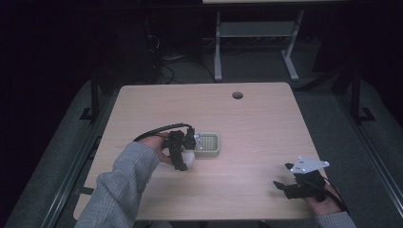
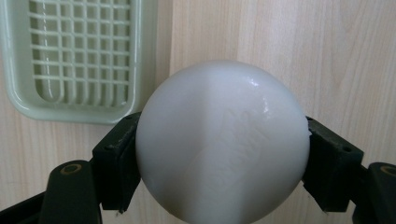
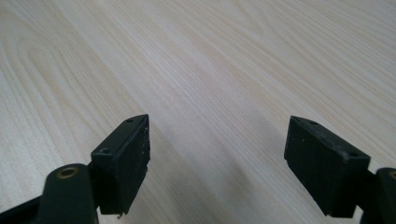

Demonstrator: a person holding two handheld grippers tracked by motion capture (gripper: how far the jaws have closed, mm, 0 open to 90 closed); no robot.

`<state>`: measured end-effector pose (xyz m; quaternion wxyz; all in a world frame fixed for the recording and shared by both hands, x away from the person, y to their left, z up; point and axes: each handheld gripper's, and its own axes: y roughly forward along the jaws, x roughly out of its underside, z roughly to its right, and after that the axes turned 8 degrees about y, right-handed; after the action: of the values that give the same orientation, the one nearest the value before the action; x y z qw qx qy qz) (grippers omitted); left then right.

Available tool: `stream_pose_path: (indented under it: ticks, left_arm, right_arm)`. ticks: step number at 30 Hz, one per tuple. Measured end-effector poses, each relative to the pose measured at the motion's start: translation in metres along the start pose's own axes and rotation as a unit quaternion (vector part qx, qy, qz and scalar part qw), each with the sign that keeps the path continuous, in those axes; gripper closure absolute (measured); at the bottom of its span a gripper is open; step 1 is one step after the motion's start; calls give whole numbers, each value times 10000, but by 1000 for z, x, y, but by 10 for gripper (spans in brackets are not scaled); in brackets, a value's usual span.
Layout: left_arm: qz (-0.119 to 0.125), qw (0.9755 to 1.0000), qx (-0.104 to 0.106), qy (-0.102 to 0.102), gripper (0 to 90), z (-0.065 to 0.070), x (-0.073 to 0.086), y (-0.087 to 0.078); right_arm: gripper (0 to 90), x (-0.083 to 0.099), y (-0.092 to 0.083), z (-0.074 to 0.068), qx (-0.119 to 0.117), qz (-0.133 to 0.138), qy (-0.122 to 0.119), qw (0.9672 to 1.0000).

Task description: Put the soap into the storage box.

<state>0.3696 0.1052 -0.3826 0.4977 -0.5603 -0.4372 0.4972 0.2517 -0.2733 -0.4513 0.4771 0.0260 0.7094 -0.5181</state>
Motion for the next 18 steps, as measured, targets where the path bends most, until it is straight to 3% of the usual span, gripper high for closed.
stream_pose_path:
  ticks: [18]
  left_arm:
    - [-80, 9999, -11, 88, 239, -20, -20, -8]
  right_arm:
    - [220, 1, -1, 3, -14, 24, 2, 10000]
